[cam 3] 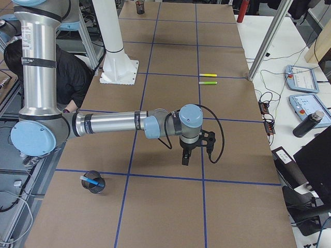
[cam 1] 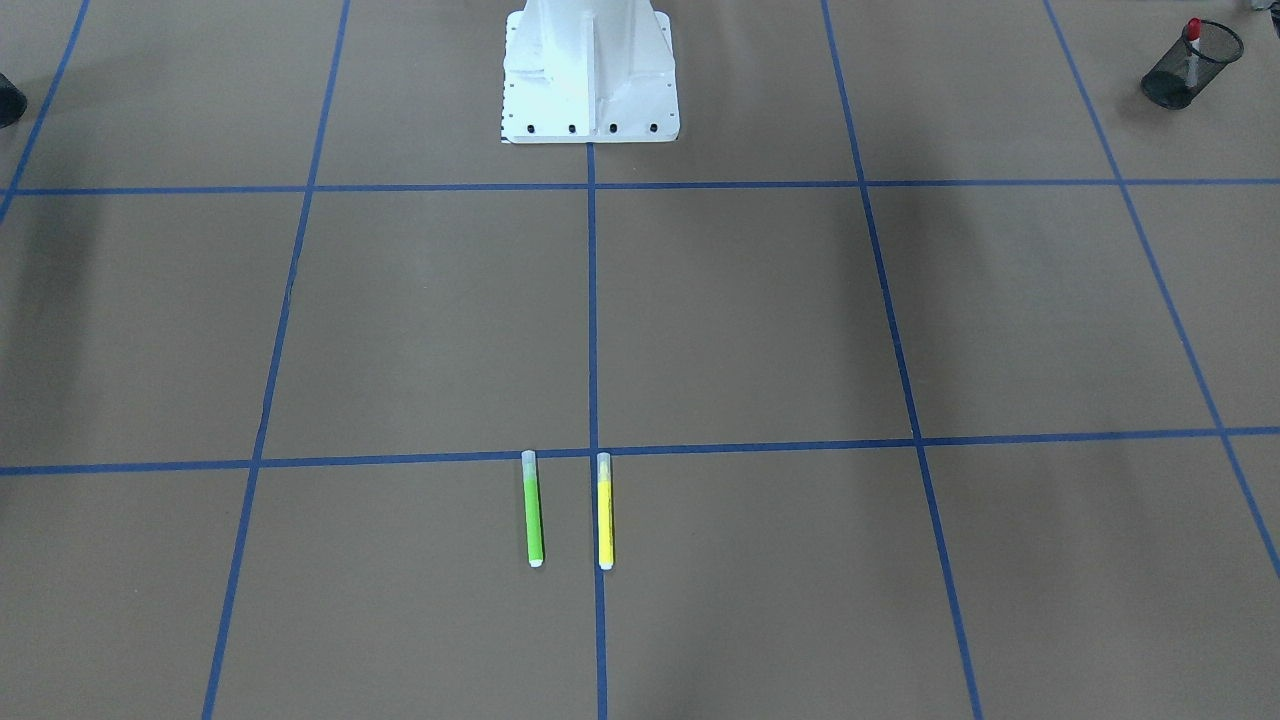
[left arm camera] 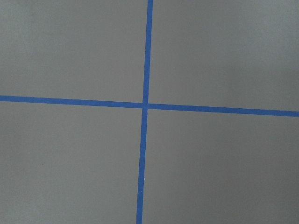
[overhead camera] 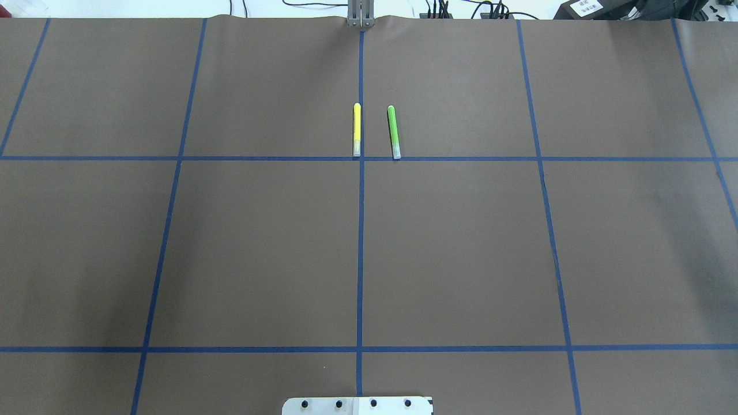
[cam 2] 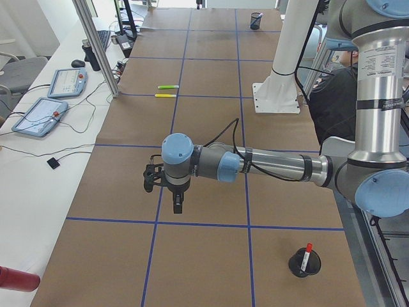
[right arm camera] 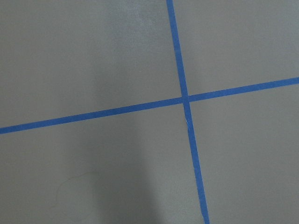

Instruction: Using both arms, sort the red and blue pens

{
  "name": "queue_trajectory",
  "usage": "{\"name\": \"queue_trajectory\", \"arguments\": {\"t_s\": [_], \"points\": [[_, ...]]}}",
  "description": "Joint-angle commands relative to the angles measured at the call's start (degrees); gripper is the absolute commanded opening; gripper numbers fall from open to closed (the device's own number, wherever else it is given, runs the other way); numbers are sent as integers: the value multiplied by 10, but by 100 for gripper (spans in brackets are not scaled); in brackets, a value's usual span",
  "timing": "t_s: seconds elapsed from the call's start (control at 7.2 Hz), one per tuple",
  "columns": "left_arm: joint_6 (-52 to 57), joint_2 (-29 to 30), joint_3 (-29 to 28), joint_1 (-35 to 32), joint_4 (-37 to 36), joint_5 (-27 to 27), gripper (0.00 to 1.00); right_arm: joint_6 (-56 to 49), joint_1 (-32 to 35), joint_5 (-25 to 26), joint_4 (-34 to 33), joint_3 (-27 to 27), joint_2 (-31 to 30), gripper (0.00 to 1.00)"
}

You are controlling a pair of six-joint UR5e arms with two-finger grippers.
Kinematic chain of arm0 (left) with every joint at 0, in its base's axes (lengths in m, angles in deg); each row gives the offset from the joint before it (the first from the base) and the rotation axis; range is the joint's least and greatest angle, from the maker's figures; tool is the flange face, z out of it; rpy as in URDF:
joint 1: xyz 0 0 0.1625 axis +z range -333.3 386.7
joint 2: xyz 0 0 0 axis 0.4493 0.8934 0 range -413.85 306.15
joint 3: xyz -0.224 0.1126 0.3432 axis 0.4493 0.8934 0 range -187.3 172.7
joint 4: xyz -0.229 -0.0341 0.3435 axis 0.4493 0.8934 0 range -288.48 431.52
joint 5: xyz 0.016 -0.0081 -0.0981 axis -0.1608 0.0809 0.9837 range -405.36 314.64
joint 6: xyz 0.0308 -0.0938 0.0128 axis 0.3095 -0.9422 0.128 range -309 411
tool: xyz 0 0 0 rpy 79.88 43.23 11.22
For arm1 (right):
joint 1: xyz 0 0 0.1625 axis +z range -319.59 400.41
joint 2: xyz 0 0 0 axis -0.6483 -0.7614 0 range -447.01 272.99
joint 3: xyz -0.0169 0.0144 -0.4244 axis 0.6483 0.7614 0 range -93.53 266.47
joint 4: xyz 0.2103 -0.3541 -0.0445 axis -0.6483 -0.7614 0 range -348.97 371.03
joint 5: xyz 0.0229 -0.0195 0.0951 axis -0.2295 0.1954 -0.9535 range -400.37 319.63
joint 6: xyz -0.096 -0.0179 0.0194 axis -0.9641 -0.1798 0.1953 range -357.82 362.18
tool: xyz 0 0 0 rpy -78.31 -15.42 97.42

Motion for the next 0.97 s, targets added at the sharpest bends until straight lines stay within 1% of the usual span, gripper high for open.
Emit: {"name": "queue_trajectory", "arguments": {"t_s": [0.0,0.83], "points": [[0,-1,-1,-1,2,0,100,0,3,0,1,-3,-4,100],[8,-1,-2,0,4,0,100,1,2,-2,1,-1,-3,100]]}}
